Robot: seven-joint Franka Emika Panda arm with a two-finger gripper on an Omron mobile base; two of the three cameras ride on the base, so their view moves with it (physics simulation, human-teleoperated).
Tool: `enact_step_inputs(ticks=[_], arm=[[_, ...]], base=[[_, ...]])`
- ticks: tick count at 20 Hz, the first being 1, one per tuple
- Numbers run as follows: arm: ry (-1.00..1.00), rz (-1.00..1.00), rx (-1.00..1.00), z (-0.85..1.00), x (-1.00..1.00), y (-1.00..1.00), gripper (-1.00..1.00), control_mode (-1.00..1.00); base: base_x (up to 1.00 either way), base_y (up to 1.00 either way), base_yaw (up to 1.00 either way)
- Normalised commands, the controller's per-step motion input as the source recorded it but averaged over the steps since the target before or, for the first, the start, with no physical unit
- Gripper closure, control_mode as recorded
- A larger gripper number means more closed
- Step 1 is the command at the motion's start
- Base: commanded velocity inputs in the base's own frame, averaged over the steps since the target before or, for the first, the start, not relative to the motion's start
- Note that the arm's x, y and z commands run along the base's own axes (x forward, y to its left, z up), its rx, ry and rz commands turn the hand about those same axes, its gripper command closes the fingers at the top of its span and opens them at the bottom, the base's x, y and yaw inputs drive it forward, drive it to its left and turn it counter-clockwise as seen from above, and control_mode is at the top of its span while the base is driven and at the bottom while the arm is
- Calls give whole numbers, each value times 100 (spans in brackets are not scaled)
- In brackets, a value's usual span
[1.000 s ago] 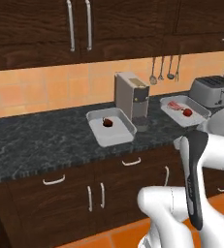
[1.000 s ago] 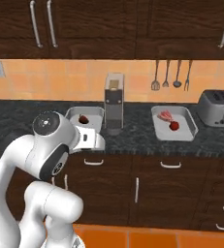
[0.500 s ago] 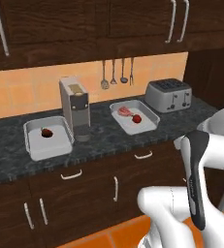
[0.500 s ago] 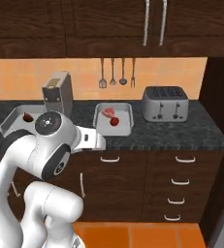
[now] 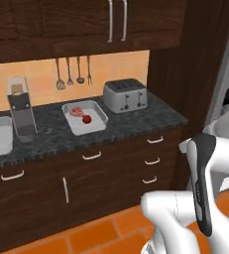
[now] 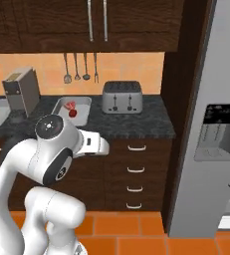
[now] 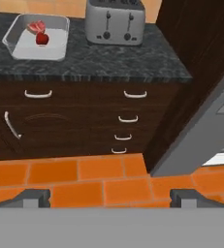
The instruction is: Place one bell pepper and one steak in each tupperware on the nearby counter, to pack two identical lunches.
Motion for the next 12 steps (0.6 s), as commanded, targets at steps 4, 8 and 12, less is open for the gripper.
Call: enact_step_inputs(ticks=[4, 8, 12], arm=[[0, 0, 0, 0, 0, 0, -100, 100], [0, 0, 0, 0, 0, 0, -100, 100], [0, 0, 0, 0, 0, 0, -100, 100]], base=[[2, -100, 0], [0, -100, 0], [0, -100, 0]])
